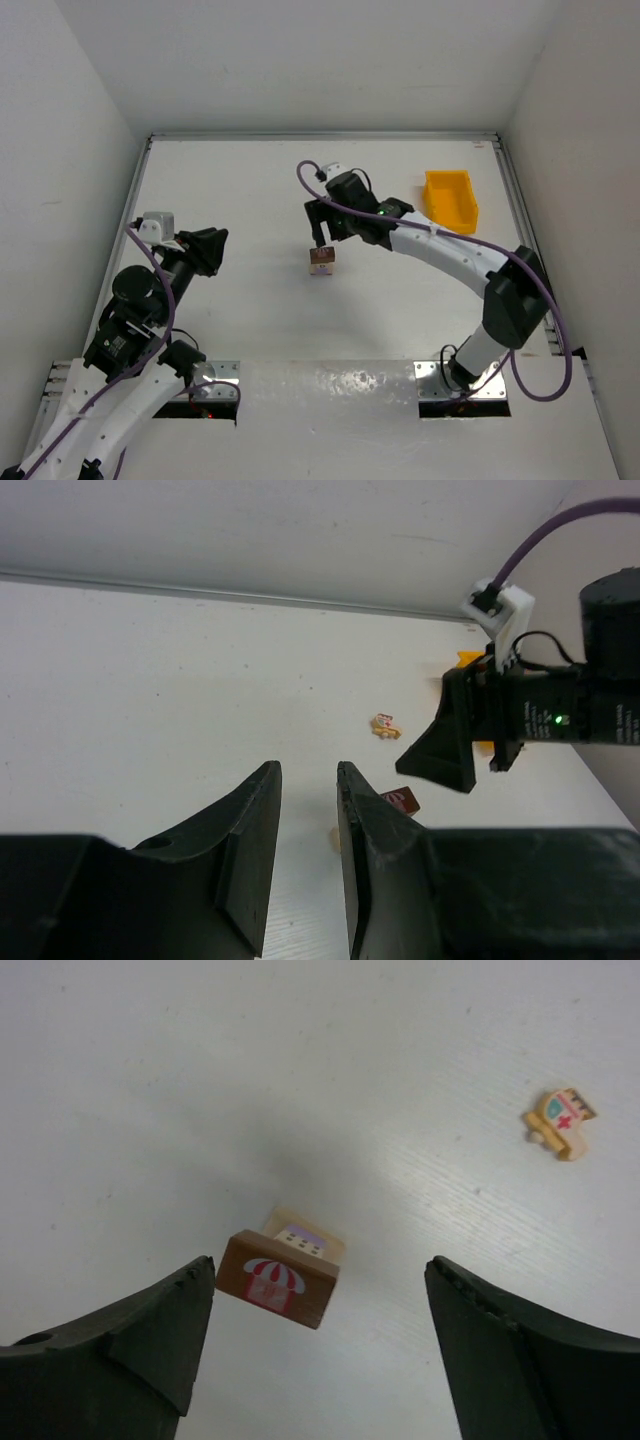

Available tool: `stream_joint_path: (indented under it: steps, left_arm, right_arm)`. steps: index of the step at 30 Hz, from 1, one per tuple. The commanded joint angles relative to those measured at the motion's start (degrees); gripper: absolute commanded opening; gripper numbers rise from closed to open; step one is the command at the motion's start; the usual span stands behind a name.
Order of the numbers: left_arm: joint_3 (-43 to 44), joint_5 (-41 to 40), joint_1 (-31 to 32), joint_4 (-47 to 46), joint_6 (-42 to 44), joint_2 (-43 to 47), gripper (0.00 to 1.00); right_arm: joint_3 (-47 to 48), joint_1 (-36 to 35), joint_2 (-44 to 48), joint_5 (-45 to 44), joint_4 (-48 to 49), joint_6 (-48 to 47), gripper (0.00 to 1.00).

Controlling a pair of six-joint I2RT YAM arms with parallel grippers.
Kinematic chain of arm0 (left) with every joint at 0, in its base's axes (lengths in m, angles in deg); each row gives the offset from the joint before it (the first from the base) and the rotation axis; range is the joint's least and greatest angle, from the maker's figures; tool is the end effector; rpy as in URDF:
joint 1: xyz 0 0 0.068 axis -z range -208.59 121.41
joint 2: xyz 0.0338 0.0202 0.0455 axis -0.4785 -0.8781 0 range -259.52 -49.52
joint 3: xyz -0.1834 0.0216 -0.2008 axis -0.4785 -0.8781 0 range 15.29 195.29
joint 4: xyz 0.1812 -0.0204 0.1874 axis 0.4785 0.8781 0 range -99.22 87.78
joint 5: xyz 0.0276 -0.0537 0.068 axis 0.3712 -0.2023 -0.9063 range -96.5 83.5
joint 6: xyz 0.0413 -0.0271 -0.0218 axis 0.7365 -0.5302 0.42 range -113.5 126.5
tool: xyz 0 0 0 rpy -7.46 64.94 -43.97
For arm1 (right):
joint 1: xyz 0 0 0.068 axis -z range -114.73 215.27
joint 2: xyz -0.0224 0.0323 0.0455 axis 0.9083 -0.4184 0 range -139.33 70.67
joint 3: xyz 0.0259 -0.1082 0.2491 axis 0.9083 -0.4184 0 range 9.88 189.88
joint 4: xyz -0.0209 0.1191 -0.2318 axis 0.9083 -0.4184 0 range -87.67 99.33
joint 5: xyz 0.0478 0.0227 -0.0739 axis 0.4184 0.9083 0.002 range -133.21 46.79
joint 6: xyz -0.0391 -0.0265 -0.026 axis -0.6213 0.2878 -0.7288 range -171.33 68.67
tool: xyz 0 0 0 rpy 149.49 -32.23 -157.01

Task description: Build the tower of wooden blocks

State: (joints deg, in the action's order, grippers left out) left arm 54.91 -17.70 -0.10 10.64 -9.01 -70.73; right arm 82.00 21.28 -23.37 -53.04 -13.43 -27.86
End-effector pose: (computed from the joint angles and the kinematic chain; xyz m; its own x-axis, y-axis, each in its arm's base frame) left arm 0.0880 -0.0399 0.3405 -0.1009 -0.2436 -0.9646 0.2803 0.9233 -0.2625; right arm 0.2674 0.2496 0.2644 -0.7018 -0.1320 -0.7000 -0.3462 0.9221 0.1732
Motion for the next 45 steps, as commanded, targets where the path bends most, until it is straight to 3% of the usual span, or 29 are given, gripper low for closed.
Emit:
stream_joint_path:
  steps: [1, 2, 3, 4, 5, 6, 9, 12, 14, 17, 21, 36, 39, 40, 45]
  left_arm:
    - [-0.2, 0.8, -0.5, -2.0, 0.4, -0.1, 0.27]
    - [-0.2, 0.8, -0.5, -2.0, 0.4, -0.1, 0.27]
    - [-0.2, 0.8, -0.6, -1.9, 0.4, -0.1, 0.27]
    - [-0.2, 0.9, -0.7, -2.0, 0.5, -0.2, 0.27]
    - [-0.1, 0.8, -0.7, -1.9, 0.5, -0.7, 0.27]
    - [-0.1, 0.7, -0.9, -2.0, 0.5, -1.0, 0.26]
    - [0.4, 0.3, -1.3, -1.5, 1.0, -2.3, 0.26]
    - [0.6, 0.1, -2.3, -1.3, 1.6, -2.7, 0.26]
    - [0.4, 0.3, -3.6, -1.6, 1.8, -2.4, 0.24]
    - [-0.2, 0.9, -5.5, -2.2, 2.1, -2.0, 0.23]
    - [-0.5, 1.6, -7.2, -3.2, 2.7, -3.0, 0.23]
    - [-0.5, 4.3, -12.1, -4.1, 3.7, -6.6, 0.22]
    - [-0.5, 5.0, -12.8, -4.3, 3.6, -6.7, 0.22]
    - [-0.5, 5.3, -13.0, -4.2, 3.6, -6.7, 0.22]
    - [-0.5, 6.3, -13.3, -4.6, 3.5, -6.8, 0.22]
  right_arm:
    - [0.0, 3.1, 5.7, -0.9, 1.9, -1.6, 0.81]
    - [-2.0, 4.1, 6.6, -0.5, 2.9, -2.1, 0.76]
    - [-3.5, 6.5, 7.5, 0.4, 6.1, -3.7, 0.65]
    - [-6.8, 8.0, 8.5, 3.5, 8.1, -4.8, 0.21]
    - [-8.1, 9.4, 8.7, 5.2, 9.5, -7.9, 0.06]
    - [-9.4, 12.1, 8.6, 6.6, 12.5, -10.1, 0.00]
    - [-13.7, 16.6, 5.7, 13.1, 17.5, -17.7, 0.00]
    - [-13.4, 19.2, 0.4, 14.1, 18.7, -22.2, 0.02]
    - [-12.8, 21.1, -3.3, 17.0, 19.4, -25.1, 0.27]
    - [-12.3, 23.1, -6.8, 16.4, 20.1, -27.7, 0.48]
    - [-10.2, 25.3, -11.7, 16.8, 21.2, -28.4, 0.51]
    - [7.3, 26.2, -27.9, 20.2, 12.5, -31.8, 0.48]
    - [6.5, 26.3, -28.1, 21.2, 12.9, -30.3, 0.31]
    - [5.8, 26.3, -27.4, 21.0, 14.0, -29.6, 0.21]
    - [-2.1, 26.4, -22.4, 23.3, 19.9, -23.8, 0.13]
